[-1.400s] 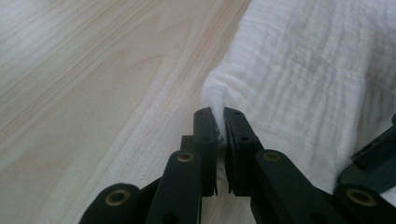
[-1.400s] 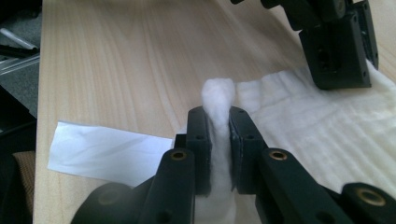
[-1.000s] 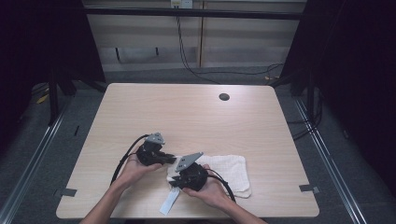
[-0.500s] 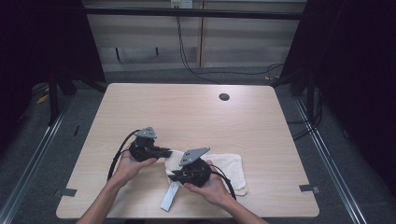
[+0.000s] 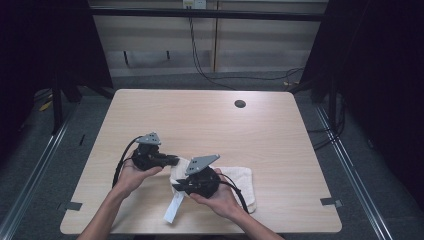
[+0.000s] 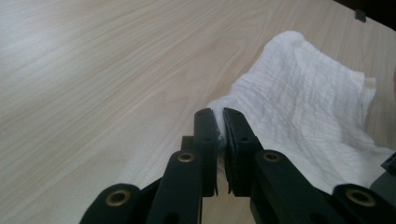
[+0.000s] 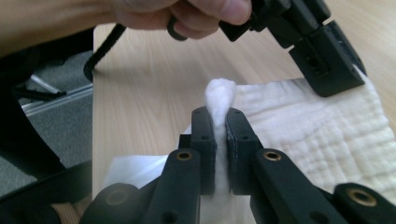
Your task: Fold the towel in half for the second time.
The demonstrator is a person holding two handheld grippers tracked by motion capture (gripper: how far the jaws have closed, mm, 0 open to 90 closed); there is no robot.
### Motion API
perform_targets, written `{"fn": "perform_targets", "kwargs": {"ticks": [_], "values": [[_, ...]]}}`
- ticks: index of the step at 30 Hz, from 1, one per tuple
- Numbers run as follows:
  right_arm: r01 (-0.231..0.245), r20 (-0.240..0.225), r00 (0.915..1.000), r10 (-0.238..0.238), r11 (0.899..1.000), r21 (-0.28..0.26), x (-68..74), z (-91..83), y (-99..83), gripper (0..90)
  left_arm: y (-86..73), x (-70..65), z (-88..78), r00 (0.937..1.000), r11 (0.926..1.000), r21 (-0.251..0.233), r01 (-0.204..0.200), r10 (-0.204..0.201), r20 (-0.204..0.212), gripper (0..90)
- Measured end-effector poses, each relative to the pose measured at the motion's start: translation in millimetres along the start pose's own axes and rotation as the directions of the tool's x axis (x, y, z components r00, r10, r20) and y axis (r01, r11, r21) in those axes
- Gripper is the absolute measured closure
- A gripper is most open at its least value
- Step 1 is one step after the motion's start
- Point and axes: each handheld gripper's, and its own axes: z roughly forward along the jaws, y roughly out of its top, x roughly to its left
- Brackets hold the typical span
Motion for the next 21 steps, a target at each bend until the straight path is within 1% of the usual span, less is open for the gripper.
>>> {"fn": "perform_targets", "kwargs": {"ticks": [1, 4, 6, 7, 8, 10, 11, 15, 16, 17, 18, 21], "values": [[-0.008, -0.003, 1.0, 0.008, 1.0, -0.009, -0.4, -0.5, 2.0, 83.7, 0.0, 0.8, -1.6, 1.0, 1.0, -0.002, 0.002, -0.002, -0.005, 84.7], [0.002, -0.002, 1.0, -0.002, 1.0, -0.012, -0.9, -0.2, 8.2, 83.7, -0.6, 3.7, -7.5, 0.9998, 0.9997, -0.013, 0.019, -0.019, -0.011, 84.6], [0.007, -0.002, 1.0, -0.007, 1.0, -0.015, -0.3, 0.4, 12.7, 83.8, -0.8, 5.2, -10.8, 0.9996, 0.9995, -0.02, 0.022, -0.023, -0.018, 84.6], [0.005, -0.002, 1.0, -0.005, 1.0, -0.021, -0.1, 0.4, 15.2, 83.8, -0.9, 5.3, -11.5, 0.9995, 0.9996, -0.02, 0.021, -0.021, -0.023, 84.6], [0.007, -0.001, 1.0, -0.007, 1.0, -0.028, -0.3, 0.7, 16.9, 83.8, -0.8, 4.4, -11.6, 0.9991, 0.9998, -0.013, 0.012, -0.012, -0.042, 84.7], [0.016, 0.007, 0.9999, -0.016, 0.999, -0.047, 0.4, 2.4, 20.9, 84.1, -0.2, 5.1, -12.5, 0.9991, 0.9997, -0.019, 0.015, -0.015, -0.04, 85.1], [0.017, 0.001, 0.9999, -0.017, 0.999, -0.048, 0.9, 3.8, 22.0, 84.2, 0.4, 5.6, -13.6, 0.9989, 0.9995, -0.024, 0.022, -0.022, -0.042, 85.1], [0.017, -0.005, 0.9998, -0.017, 0.999, -0.05, 1.0, 9.8, 26.8, 84.3, 1.1, 9.3, -23.3, 0.998, 0.999, -0.04, 0.022, -0.024, -0.058, 85.1], [0.016, -0.005, 0.9999, -0.016, 0.999, -0.051, 1.4, 10.6, 28.2, 84.3, 0.8, 10.5, -27.1, 0.997, 0.9992, -0.037, 0.012, -0.015, -0.076, 85.1], [0.02, -0.004, 0.9998, -0.02, 0.998, -0.052, 1.8, 12.5, 31.0, 84.4, 0.0, 11.6, -29.6, 0.9965, 0.999, -0.045, 0.009, -0.012, -0.082, 85.1], [0.021, -0.007, 0.9998, -0.021, 0.998, -0.054, 1.5, 14.0, 33.2, 84.4, -1.1, 13.4, -31.9, 0.9964, 0.9984, -0.054, 0.018, -0.023, -0.082, 85.1], [0.028, -0.002, 0.9996, -0.029, 0.997, -0.066, 1.8, 18.3, 38.9, 84.5, -3.8, 18.9, -37.9, 0.9953, 0.9975, -0.061, 0.036, -0.041, -0.088, 85.2]]}}
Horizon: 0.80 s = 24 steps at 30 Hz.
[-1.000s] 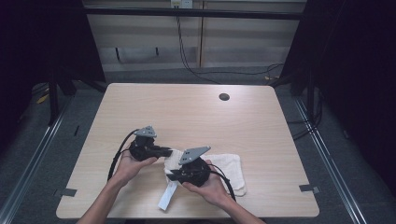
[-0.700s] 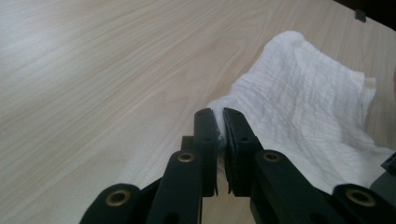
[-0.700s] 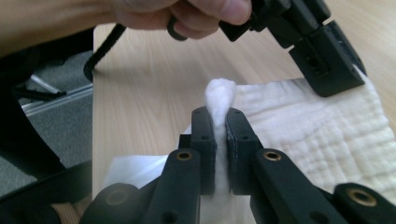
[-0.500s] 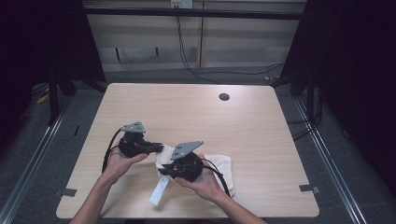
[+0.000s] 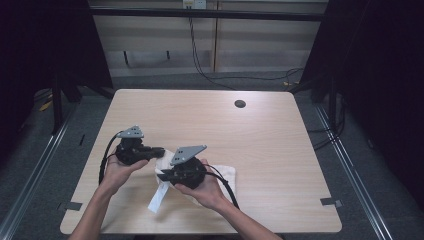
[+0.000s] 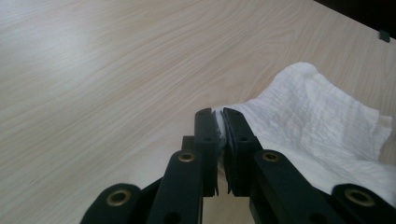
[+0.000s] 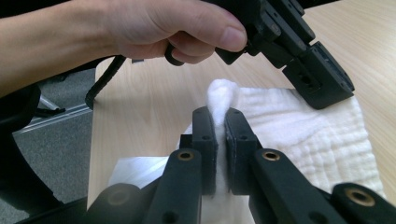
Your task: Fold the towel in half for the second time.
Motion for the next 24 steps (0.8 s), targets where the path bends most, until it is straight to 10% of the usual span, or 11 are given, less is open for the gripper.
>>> {"fn": "perform_targets", "kwargs": {"ticks": [14, 24], "values": [[0.005, -0.036, 0.9993, -0.007, 0.998, -0.058, 4.6, 23.0, 22.0, 84.7, -0.7, 15.4, -36.9, 0.9982, 0.9993, -0.023, 0.028, -0.03, -0.053, 85.3], [-0.003, -0.006, 1.0, 0.002, 0.997, -0.072, 12.5, 5.0, 1.7, 84.7, 12.3, -8.9, -10.1, 0.9995, 0.9995, 0.013, -0.029, 0.03, -0.008, 85.4]]}}
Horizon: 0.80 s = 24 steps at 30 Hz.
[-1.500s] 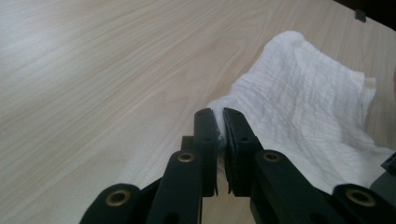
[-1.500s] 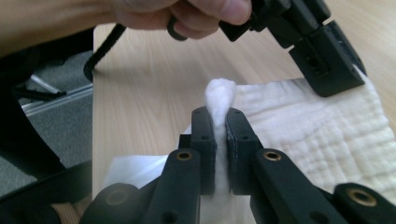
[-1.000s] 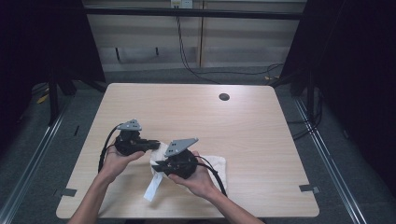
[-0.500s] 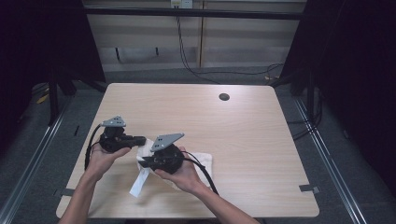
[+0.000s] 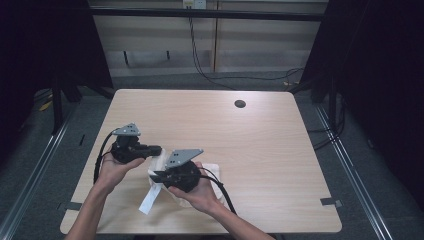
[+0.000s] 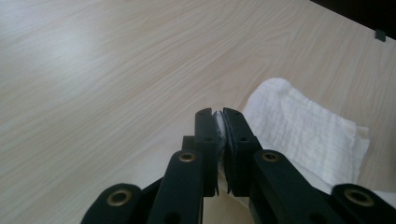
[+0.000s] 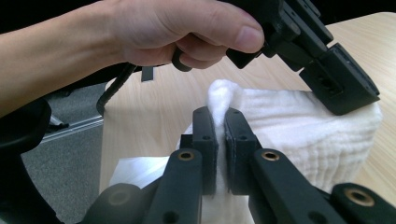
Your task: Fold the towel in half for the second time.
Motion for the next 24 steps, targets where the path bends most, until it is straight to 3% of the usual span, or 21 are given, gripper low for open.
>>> {"fn": "perform_targets", "kwargs": {"ticks": [4, 8, 12, 20, 24], "values": [[-0.008, 0.01, 0.9999, 0.008, 1.0, -0.006, -0.9, -17.9, -4.0, 84.7, 6.8, -9.5, 9.4, 0.9996, 0.9999, 0.0, -0.014, 0.014, 0.026, 85.4], [-0.016, 0.017, 0.9997, 0.016, 1.0, 0.003, -2.0, -30.9, -11.1, 84.7, 9.3, -18.3, 23.5, 0.9983, 0.9984, 0.036, -0.043, 0.042, 0.041, 85.4], [-0.013, 0.026, 0.9996, 0.012, 0.999, 0.044, -0.7, -37.3, -23.4, 84.7, 10.9, -24.6, 35.7, 0.997, 0.9973, 0.057, -0.045, 0.041, 0.065, 85.3], [-0.035, 0.039, 0.9987, 0.032, 0.997, 0.062, -0.7, -51.0, -39.3, 83.6, 16.6, -40.4, 59.2, 0.9943, 0.9942, 0.087, -0.064, 0.056, 0.091, 85.2], [-0.067, 0.056, 0.9964, 0.064, 0.996, 0.064, -4.6, -60.0, -50.4, 82.4, 19.1, -42.9, 73.0, 0.9942, 0.9945, 0.092, -0.049, 0.04, 0.1, 85.3]]}}
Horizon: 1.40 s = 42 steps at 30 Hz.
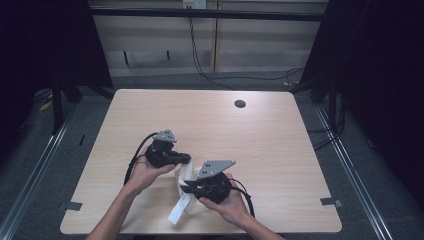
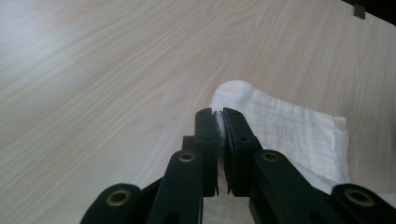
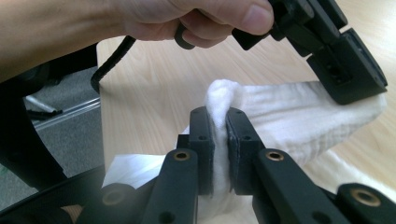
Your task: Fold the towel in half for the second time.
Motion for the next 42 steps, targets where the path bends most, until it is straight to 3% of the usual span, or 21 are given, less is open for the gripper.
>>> {"fn": "perform_targets", "kwargs": {"ticks": [5, 8, 10, 15, 18, 20, 21, 29, 31, 40, 42], "values": [[-0.035, 0.023, 0.9991, 0.035, 0.999, -0.001, -7.6, -9.5, -13.3, 82.2, 3.5, -1.6, 19.6, 0.9997, 0.9995, 0.026, 0.018, -0.018, 0.015, 85.3], [-0.049, 0.038, 0.9981, 0.049, 0.999, 0.002, -10.2, -16.9, -20.7, 80.9, 5.5, -3.9, 30.1, 0.9994, 0.9996, 0.016, 0.025, -0.025, 0.024, 85.3], [-0.068, 0.045, 0.9966, 0.069, 0.998, -0.012, -11.6, -21.0, -27.4, 79.9, 7.4, -5.6, 34.4, 0.9997, 0.999, 0.041, 0.017, -0.018, 0.018, 85.2], [-0.084, 0.06, 0.9949, 0.082, 0.996, 0.035, -16.8, -20.8, -39.2, 80.5, 4.4, -5.3, 50.1, 0.9985, 0.9977, 0.046, 0.049, -0.05, 0.021, 84.9], [-0.092, 0.079, 0.9929, 0.089, 0.995, 0.04, -19.7, -22.8, -42.6, 75.5, 3.6, -3.9, 55.0, 0.9971, 0.9969, 0.04, 0.068, -0.069, 0.032, 84.3], [-0.104, 0.081, 0.9916, 0.101, 0.994, 0.04, -21.6, -24.2, -43.9, 77.1, 3.2, -4.3, 58.3, 0.9967, 0.9966, 0.037, 0.074, -0.075, 0.031, 83.1], [-0.104, 0.085, 0.9913, 0.1, 0.994, 0.042, -22.1, -24.9, -44.4, 76.8, 3.1, -4.6, 59.7, 0.9969, 0.9968, 0.038, 0.07, -0.072, 0.032, 80.1], [-0.103, 0.092, 0.9911, 0.096, 0.992, 0.075, -25.4, -26.2, -50.9, 78.9, 4.4, -7.2, 69.2, 0.9965, 0.9973, 0.031, 0.067, -0.069, 0.047, 80.7], [-0.106, 0.101, 0.9901, 0.097, 0.991, 0.084, -26.2, -24.9, -52.5, 75.5, 3.4, -7.9, 71.9, 0.9964, 0.9972, 0.02, 0.072, -0.073, 0.044, 79.7], [-0.102, 0.118, 0.9892, 0.087, 0.987, 0.122, -29.5, -24.4, -58.1, 75.8, -0.5, -6.2, 81.5, 0.9953, 0.9961, 0.04, 0.078, -0.08, 0.055, 79.8], [-0.085, 0.129, 0.9894, 0.067, 0.986, 0.145, -31.6, -26.0, -58.8, 67.8, -0.4, -5.3, 82.7, 0.9947, 0.9961, 0.039, 0.08, -0.082, 0.063, 76.1]]}}
